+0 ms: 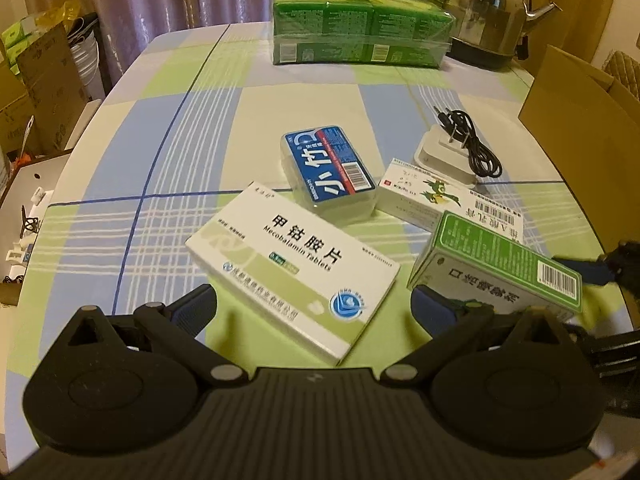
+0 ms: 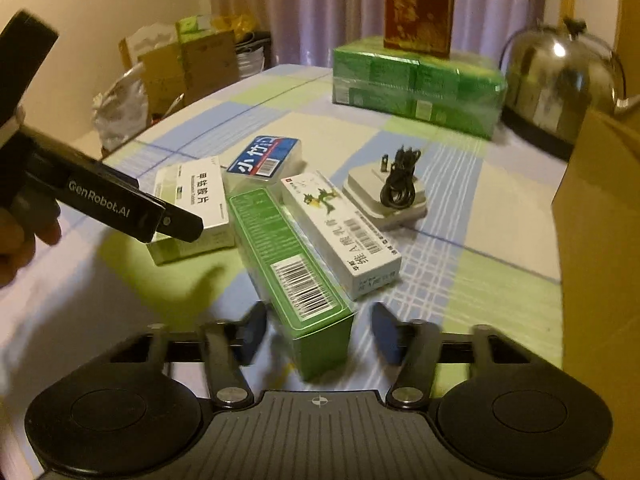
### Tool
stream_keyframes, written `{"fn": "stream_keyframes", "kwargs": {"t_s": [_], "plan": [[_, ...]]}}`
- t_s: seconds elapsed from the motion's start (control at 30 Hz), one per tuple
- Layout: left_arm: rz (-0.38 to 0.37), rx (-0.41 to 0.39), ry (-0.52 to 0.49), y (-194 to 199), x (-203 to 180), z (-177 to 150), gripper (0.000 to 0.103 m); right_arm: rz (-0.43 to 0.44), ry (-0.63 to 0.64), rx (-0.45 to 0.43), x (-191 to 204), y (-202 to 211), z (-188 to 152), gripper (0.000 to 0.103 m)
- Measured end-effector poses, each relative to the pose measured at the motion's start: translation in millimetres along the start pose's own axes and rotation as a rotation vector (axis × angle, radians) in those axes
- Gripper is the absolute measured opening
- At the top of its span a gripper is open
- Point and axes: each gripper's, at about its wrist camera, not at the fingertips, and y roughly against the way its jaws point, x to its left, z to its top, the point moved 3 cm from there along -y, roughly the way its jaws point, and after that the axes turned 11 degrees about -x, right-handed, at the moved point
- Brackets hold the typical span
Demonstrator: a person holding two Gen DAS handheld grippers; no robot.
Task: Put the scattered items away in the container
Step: 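Grasp the green spray box with the right gripper while the left approaches the white box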
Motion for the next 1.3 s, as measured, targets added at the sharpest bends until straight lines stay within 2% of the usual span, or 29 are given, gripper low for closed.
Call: {"fn": "stream_keyframes", "kwargs": {"t_s": [0.13,0.27,0.43,0.5,0.63,0.83,1.0,1.07,1.1,1.13,1.23,1.3], "plan": [[0.012,-0.003,0.049,-9.6,2.5,4.7,0.101,0.011,-0.091,0.004,-10.5,2.2,1.4,0.033],[0.046,-0.001,0.108,-21.9,2.9,8.6,0.101,0.01,-0.139,0.0,-17.5,11.2,-1.4,0.033],[0.1,0.022,0.081,-37.6,-2.3,4.2,0.101,0.027,-0.222,0.009,-24.6,23.2,-7.0,0.031],[0.107,0.053,0.038,-40.0,-4.8,-2.0,0.095,0.037,-0.286,0.022,-30.0,27.7,-8.8,0.031],[0.072,0.055,-0.007,-23.2,-4.9,-13.0,0.084,0.048,-0.388,0.048,-40.9,40.6,-14.3,0.031],[-0.03,0.093,-0.06,24.7,-9.4,-45.9,0.074,0.044,-0.414,0.069,-41.0,65.0,-25.3,0.031],[-0.104,0.086,-0.115,60.7,-28.2,-78.4,0.072,0.001,-0.367,0.08,-29.2,85.5,-43.4,0.033],[-0.11,0.076,-0.109,69.8,-30.8,-87.5,0.073,-0.043,-0.324,0.075,-23.7,91.7,-50.1,0.044],[-0.105,0.069,-0.105,72.9,-30.9,-90.2,0.078,-0.073,-0.294,0.067,-20.6,94.0,-52.6,0.06],[-0.099,0.064,-0.102,74.7,-31.1,-91.4,0.081,-0.103,-0.259,0.058,-16.9,96.3,-54.1,0.068],[-0.086,0.037,-0.1,77.3,-30.3,-89.4,0.084,-0.188,-0.076,-0.003,3.6,104.2,-52.6,0.068],[-0.079,0.012,-0.087,78.7,-29.0,-85.1,0.085,-0.197,0.03,-0.061,18.0,106.3,-45.9,0.068]]}}
